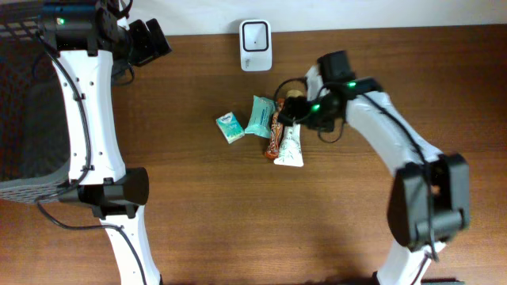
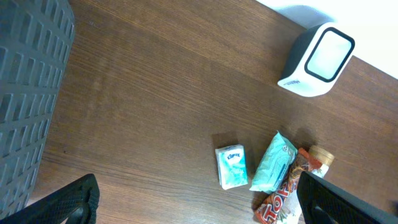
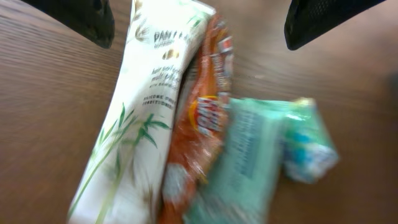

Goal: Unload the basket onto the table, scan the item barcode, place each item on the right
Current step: 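Grasp the white tube with the right gripper and hold it to the scanner, then move the white tube right and drop it at the table's right edge, then grasp the red candy bar with the right gripper and lift it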

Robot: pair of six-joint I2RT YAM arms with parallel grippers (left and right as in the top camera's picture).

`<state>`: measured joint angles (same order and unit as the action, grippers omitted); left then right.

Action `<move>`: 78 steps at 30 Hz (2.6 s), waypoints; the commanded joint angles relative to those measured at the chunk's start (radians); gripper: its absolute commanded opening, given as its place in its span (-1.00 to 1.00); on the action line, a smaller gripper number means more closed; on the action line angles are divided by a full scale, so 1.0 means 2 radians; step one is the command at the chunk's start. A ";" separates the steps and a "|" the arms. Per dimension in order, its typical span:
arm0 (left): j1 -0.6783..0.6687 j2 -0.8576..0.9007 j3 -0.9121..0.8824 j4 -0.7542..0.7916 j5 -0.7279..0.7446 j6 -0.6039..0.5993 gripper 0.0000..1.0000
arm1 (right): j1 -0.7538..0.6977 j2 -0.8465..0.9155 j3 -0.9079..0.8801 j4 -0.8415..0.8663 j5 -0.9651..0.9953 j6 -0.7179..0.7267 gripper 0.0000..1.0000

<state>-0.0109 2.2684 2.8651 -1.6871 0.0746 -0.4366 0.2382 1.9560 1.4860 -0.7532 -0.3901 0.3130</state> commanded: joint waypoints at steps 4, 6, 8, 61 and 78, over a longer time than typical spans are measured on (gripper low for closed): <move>0.000 -0.003 0.005 0.000 0.002 0.006 0.98 | 0.005 0.031 0.002 -0.002 0.091 0.022 0.26; 0.000 -0.003 0.005 0.000 0.002 0.006 0.98 | 0.006 0.031 -0.004 0.006 0.096 0.022 0.26; 0.000 -0.003 0.005 0.000 0.002 0.006 0.98 | 0.021 0.033 -0.012 0.025 0.096 0.022 0.26; 0.001 -0.003 0.005 0.000 0.002 0.006 0.98 | -0.283 0.044 0.126 0.083 0.416 0.033 -0.92; 0.002 -0.003 0.005 -0.001 0.002 0.006 0.98 | -0.419 0.017 0.144 0.115 0.027 0.028 0.33</move>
<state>-0.0105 2.2684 2.8651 -1.6871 0.0746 -0.4366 -0.6563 2.1353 1.7317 -0.5423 -0.0864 0.4099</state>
